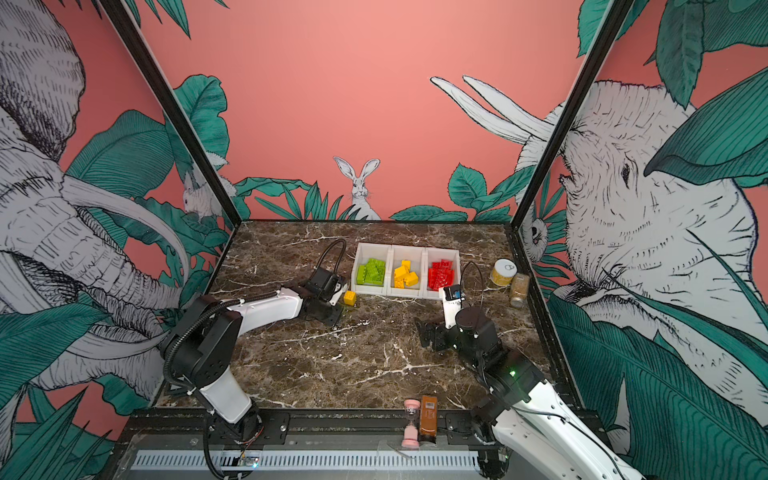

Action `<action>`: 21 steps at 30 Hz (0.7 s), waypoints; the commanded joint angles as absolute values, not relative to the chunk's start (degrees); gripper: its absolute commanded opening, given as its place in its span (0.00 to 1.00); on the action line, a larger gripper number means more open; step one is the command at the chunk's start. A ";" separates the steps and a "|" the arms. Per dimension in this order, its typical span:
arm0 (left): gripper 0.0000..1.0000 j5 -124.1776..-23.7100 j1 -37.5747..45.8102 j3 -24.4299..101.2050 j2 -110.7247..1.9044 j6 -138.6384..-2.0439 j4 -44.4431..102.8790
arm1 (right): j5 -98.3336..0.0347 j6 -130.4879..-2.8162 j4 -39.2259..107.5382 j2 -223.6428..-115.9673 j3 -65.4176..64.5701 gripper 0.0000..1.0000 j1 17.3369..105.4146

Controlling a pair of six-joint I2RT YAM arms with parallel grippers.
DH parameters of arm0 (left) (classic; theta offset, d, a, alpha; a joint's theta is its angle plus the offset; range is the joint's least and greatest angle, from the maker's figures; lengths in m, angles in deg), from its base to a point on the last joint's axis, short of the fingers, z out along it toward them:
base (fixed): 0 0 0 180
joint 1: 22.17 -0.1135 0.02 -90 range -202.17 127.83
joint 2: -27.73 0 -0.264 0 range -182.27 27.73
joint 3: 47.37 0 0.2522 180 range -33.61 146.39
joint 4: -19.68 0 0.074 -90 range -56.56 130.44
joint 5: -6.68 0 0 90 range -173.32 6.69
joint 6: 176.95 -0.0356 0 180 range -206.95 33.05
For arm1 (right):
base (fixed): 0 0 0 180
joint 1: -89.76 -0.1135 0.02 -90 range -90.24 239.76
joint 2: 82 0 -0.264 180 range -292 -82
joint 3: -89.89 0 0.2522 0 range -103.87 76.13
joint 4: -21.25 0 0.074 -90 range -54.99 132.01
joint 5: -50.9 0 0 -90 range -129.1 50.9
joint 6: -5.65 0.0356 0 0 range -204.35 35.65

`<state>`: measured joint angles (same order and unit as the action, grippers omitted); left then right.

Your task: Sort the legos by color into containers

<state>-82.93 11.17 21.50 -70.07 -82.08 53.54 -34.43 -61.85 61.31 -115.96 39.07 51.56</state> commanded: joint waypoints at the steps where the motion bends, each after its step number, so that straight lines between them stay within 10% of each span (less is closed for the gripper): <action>1: 0.34 -83.60 11.22 22.72 -66.79 -81.99 55.61 | -31.59 -61.73 59.06 -114.27 40.30 0.93 51.79; 13: 0.25 -85.74 11.23 27.96 -53.92 -80.65 65.37 | -31.91 -62.36 58.67 -114.87 41.41 0.93 51.79; 21: 0.28 -78.51 11.36 45.50 -64.82 -82.45 62.66 | -30.17 -61.25 54.87 -113.13 44.29 0.93 51.79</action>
